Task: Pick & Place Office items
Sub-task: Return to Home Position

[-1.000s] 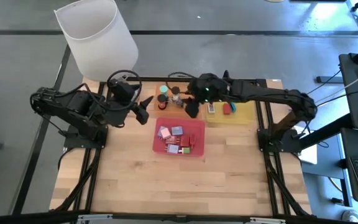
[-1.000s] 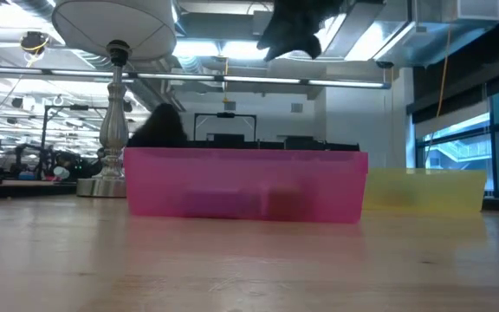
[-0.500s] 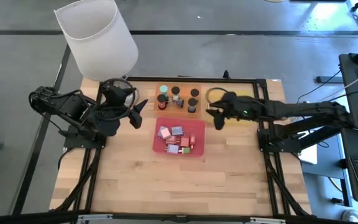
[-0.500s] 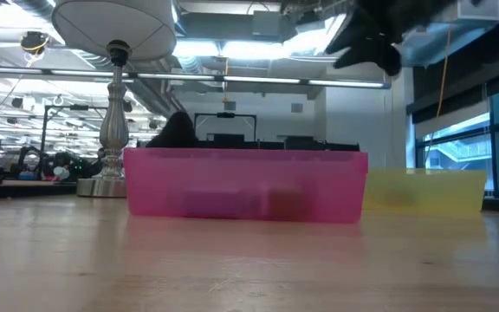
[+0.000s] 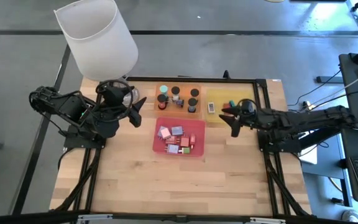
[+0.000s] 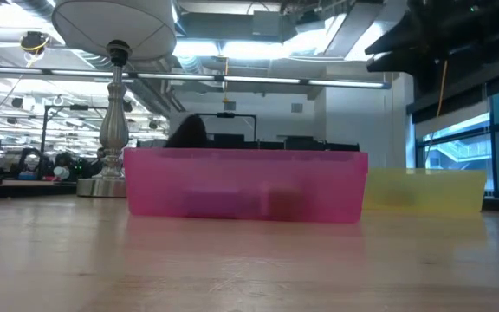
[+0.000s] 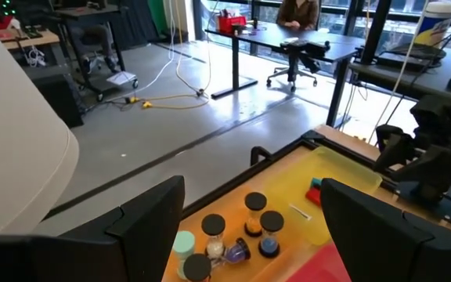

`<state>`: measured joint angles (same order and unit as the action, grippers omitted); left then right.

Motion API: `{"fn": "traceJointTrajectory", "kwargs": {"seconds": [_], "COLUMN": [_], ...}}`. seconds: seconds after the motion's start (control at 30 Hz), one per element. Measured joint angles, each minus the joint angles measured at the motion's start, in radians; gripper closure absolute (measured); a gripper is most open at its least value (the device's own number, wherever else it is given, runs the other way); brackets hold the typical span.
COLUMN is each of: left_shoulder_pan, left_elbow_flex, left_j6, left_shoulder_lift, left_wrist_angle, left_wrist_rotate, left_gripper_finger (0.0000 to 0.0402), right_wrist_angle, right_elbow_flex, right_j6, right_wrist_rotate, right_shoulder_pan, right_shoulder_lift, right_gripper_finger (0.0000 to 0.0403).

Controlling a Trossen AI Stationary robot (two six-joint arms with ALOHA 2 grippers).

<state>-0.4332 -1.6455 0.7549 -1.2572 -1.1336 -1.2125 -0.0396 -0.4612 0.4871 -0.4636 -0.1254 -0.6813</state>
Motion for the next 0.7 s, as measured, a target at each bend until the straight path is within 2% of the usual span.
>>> {"fn": "traceJointTrajectory", "kwargs": {"seconds": [0.43,0.7], "left_shoulder_pan": [0.000,0.001], "left_elbow_flex": [0.000,0.000], "left_j6": [0.022,0.036], "left_shoulder_lift": [0.000,0.000], "left_wrist_angle": [0.000,0.000], "left_wrist_rotate": [0.000,0.000], "left_gripper_finger": [0.0107,0.0107], "right_wrist_angle": [0.327,0.437], "right_elbow_flex": [0.292,0.390], "right_j6": [0.075,0.088], "right_wrist_rotate": [0.007,-0.028], "right_shoulder_pan": [-0.003,-0.003], "right_shoulder_lift": [0.088,0.088], "right_gripper_finger": [0.0220,0.0220]}}
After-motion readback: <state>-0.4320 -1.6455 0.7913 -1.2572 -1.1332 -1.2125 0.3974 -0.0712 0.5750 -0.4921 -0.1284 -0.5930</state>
